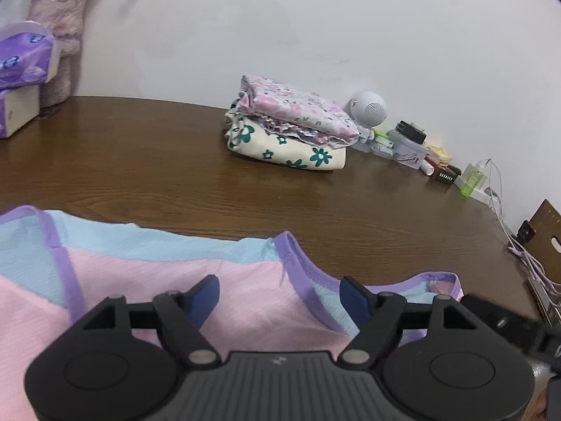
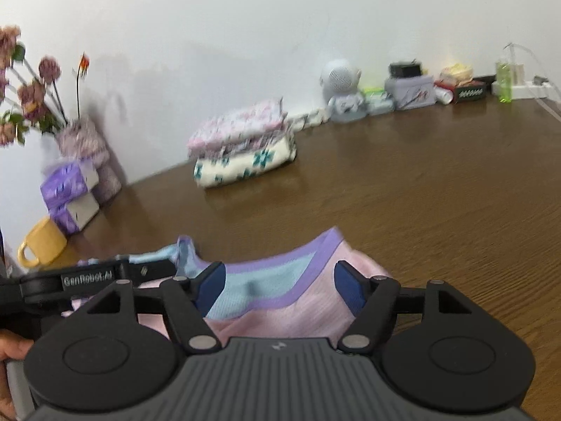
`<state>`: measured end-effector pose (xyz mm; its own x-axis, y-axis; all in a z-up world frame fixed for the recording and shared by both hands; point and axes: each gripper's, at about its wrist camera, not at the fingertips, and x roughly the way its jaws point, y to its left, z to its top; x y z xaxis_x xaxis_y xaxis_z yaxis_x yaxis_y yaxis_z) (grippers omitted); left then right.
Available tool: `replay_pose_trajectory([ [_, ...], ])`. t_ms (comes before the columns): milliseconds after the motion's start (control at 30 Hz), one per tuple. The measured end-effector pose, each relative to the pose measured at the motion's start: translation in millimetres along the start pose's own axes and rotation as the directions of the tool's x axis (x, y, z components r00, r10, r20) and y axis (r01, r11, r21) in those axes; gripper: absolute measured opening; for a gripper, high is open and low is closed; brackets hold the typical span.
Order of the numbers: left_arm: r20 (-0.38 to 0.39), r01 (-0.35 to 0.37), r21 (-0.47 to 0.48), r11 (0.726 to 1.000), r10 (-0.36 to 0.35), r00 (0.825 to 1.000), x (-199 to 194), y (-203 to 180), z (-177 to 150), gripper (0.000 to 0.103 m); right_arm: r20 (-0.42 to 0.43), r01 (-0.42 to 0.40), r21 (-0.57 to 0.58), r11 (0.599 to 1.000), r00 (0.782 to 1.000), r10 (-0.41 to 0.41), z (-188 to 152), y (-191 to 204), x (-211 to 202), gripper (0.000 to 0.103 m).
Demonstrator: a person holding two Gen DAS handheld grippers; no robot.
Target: Fold clothes
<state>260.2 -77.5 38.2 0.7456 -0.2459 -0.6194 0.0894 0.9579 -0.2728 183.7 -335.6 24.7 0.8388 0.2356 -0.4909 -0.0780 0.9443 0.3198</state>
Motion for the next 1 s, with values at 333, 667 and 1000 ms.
replay_pose_trajectory([
  [333, -0.121, 0.109, 0.180, 0.978, -0.088, 0.989, -35.9, -16.9, -34.4, 0.036, -0.087, 0.091, -0.061, 0.994, 0.992, -0.096, -18.6, -24.2, -36.7, 0.050],
  [667, -0.157, 0.213, 0.281, 0.936, -0.174, 0.972, -54.9, -44.6, -55.8, 0.030, -0.184, -0.024, -0.006, 1.000, 0.983, 0.022, -43.2, -28.8, -59.3, 0.017],
  [1000, -0.134, 0.160, 0.577, 0.801, -0.100, 0.986, -60.2, -97.1, -84.2, 0.027, -0.101, -0.031, -0.177, 0.984, 0.995, 0.013, -46.6, 5.7, -83.1, 0.016],
])
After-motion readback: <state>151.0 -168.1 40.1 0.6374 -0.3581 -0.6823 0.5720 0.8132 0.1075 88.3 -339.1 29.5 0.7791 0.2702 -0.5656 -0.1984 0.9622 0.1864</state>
